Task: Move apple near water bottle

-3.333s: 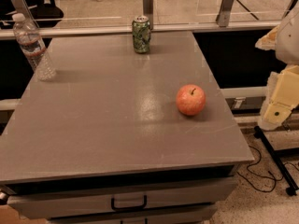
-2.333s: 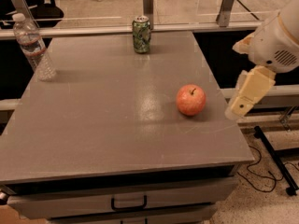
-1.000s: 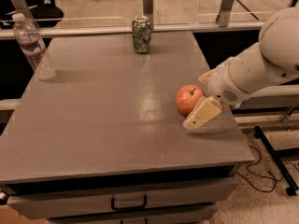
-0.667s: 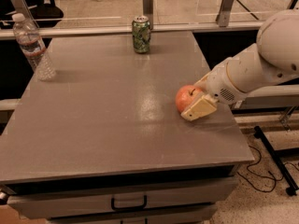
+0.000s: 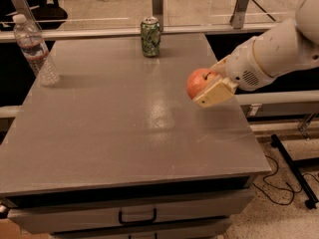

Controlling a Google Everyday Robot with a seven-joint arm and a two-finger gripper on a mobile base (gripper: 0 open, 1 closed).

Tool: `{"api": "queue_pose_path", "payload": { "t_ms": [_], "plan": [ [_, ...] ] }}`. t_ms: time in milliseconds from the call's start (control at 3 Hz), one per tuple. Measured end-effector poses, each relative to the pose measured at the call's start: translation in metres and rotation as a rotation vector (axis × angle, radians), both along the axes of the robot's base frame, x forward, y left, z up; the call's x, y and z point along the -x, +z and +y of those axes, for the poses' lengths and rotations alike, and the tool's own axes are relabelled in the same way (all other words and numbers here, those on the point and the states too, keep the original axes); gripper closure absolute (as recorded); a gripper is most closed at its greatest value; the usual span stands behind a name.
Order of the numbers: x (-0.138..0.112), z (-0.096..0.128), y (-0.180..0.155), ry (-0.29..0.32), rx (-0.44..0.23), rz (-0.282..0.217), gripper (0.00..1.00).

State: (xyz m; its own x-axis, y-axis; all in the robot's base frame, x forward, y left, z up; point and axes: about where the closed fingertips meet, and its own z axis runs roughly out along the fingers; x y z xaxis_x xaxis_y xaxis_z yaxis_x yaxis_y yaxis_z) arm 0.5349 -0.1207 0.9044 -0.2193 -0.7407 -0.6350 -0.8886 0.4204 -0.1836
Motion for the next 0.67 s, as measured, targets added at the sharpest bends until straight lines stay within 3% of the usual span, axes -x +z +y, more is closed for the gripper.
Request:
{"api": "queue_pose_path", "payload": {
  "t_ms": [333, 667],
  "plan": [
    [-0.0009, 0.0019, 0.0036, 0.002, -0.002, -0.007, 1.00],
    [-0.0009, 0.0021, 0.0037, 0.002, -0.002, -0.007, 1.00]
  ]
}}
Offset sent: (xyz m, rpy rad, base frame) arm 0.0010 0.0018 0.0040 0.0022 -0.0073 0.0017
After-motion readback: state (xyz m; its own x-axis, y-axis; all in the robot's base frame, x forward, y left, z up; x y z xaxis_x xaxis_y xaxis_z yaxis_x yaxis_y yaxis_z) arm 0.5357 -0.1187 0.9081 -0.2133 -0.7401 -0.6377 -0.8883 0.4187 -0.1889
